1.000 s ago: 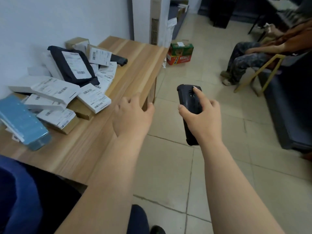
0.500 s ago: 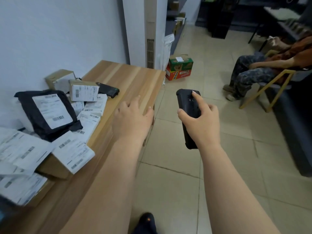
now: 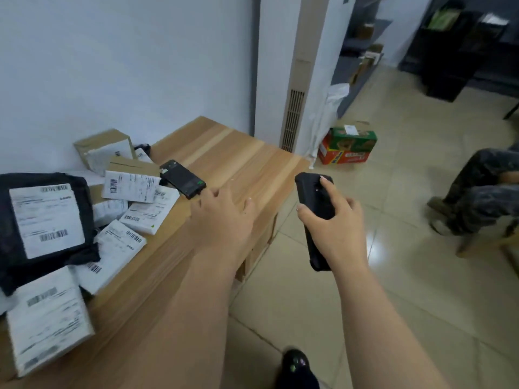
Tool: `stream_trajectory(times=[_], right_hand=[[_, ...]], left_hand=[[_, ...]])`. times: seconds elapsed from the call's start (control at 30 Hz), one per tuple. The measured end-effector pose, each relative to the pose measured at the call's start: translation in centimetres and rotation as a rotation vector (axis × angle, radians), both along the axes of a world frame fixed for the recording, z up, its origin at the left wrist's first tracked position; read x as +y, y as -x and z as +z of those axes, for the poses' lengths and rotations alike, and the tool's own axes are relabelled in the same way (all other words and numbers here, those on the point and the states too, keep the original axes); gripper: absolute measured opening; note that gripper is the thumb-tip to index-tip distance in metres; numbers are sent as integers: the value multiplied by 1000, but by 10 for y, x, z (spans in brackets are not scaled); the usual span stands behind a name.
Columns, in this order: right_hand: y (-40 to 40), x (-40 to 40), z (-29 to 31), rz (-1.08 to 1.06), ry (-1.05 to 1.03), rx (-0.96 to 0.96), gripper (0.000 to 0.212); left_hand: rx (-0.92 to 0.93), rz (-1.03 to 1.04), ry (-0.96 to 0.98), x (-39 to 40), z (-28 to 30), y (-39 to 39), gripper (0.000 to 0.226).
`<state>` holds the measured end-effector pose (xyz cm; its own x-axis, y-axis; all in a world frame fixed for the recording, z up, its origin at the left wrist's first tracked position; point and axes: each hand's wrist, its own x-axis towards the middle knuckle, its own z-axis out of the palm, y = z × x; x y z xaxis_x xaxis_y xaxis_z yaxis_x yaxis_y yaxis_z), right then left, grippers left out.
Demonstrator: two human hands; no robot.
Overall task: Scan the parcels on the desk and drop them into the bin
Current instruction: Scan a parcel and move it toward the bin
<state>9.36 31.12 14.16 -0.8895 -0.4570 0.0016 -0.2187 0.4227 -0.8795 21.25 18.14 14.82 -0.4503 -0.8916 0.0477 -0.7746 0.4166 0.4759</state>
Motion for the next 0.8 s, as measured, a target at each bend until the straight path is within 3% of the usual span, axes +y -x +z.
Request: stream_trajectory(times=[0.27,0.47,0.8], right_hand=[[102,-72,-2,263,-44,-10,67],[104,-159,-9,473,-49,-43,66],[74,-317,-5,780,-54,53,67]], left_hand=[[-23,238,-2,-34,-10,68,59],[12,502,-42,-89,-9,54,55],[-13,686,13,-196,-14,31,54]])
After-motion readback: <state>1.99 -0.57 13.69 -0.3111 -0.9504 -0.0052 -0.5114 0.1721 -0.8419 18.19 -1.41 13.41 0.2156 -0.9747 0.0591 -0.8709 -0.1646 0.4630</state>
